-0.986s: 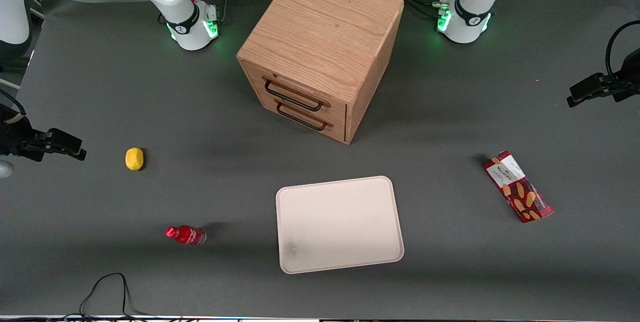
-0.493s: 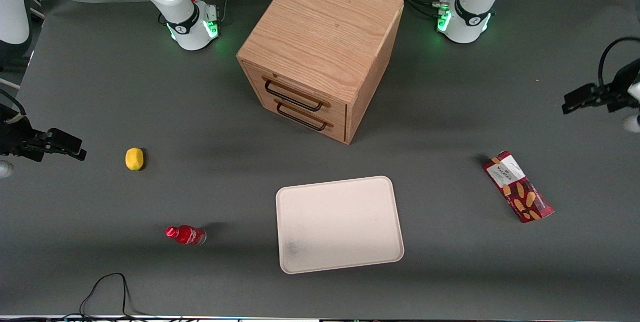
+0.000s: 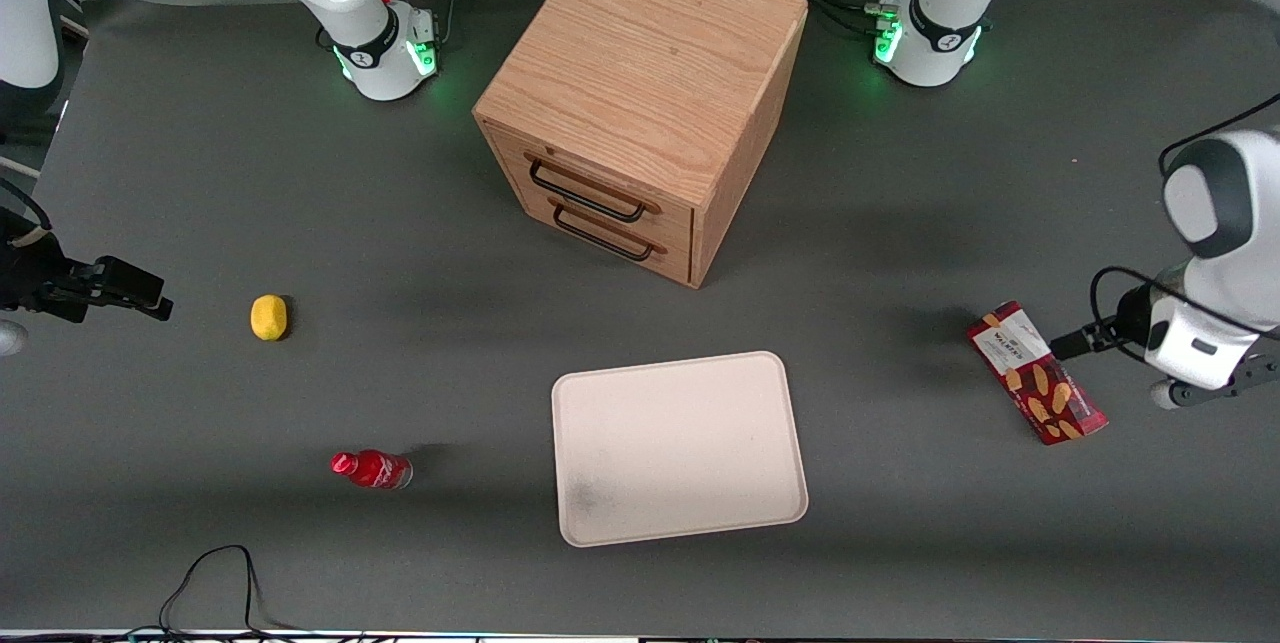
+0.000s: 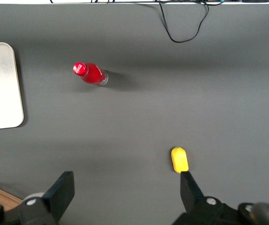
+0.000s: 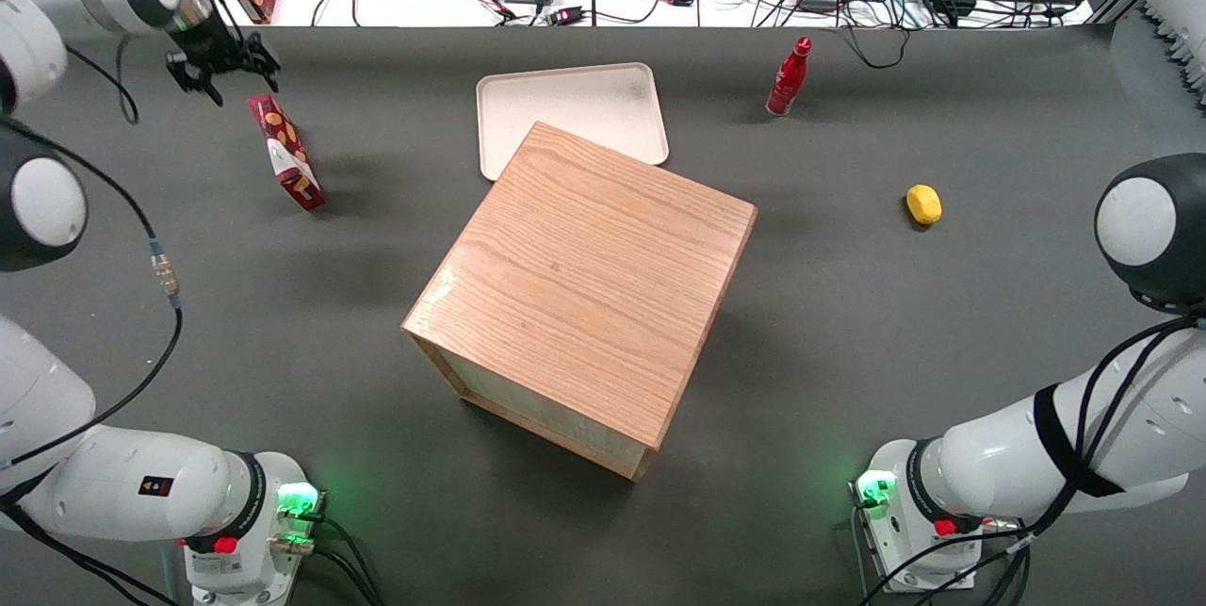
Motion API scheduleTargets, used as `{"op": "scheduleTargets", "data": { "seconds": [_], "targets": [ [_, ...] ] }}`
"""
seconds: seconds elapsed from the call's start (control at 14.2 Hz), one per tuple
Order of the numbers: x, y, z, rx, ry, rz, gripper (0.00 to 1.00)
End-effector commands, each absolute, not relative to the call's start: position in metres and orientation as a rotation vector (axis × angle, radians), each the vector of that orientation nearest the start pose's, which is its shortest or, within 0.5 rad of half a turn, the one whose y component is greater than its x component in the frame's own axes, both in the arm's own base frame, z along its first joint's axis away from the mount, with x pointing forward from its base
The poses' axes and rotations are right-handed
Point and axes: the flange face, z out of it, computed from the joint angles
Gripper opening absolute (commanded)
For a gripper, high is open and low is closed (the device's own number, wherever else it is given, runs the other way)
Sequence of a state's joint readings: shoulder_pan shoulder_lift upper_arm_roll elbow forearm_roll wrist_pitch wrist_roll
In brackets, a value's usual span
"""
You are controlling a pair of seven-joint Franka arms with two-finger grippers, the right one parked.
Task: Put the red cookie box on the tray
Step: 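Close the left gripper on the end of the shortbread box, then lift the held box and swing it toward the cream tray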
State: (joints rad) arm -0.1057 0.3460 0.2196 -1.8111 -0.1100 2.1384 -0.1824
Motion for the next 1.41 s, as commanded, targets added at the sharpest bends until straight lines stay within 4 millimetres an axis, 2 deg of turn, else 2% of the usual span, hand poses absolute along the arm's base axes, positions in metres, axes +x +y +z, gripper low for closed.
{"op": "scheduleTargets", "data": {
  "seconds": [0.0, 0.35, 0.42, 0.49, 0.56, 0.63, 0.7, 0.99, 1.13, 1.2, 1.34],
  "targets": [
    [0.627, 0.070, 0.310, -3.090, -0.656, -0.022, 0.98],
    [0.634, 0.072, 0.263, -3.082, -0.826, -0.036, 0.97],
    [0.636, 0.071, 0.254, -3.079, -0.831, -0.053, 0.94],
    [0.637, 0.071, 0.249, -3.076, -0.826, -0.059, 0.86],
    [0.637, 0.071, 0.249, -3.078, -0.814, -0.061, 0.66],
    [0.637, 0.071, 0.249, -3.077, -0.804, -0.061, 0.41],
    [0.637, 0.071, 0.249, -3.079, -0.803, -0.057, 0.02],
    [0.636, 0.068, 0.249, -3.082, -0.806, -0.039, 0.00],
    [0.638, 0.067, 0.257, -3.086, -0.792, -0.048, 0.00],
    [0.642, 0.064, 0.268, -3.094, -0.781, -0.027, 0.00],
    [0.652, 0.059, 0.307, -3.117, -0.749, 0.015, 0.00]
  ]
}}
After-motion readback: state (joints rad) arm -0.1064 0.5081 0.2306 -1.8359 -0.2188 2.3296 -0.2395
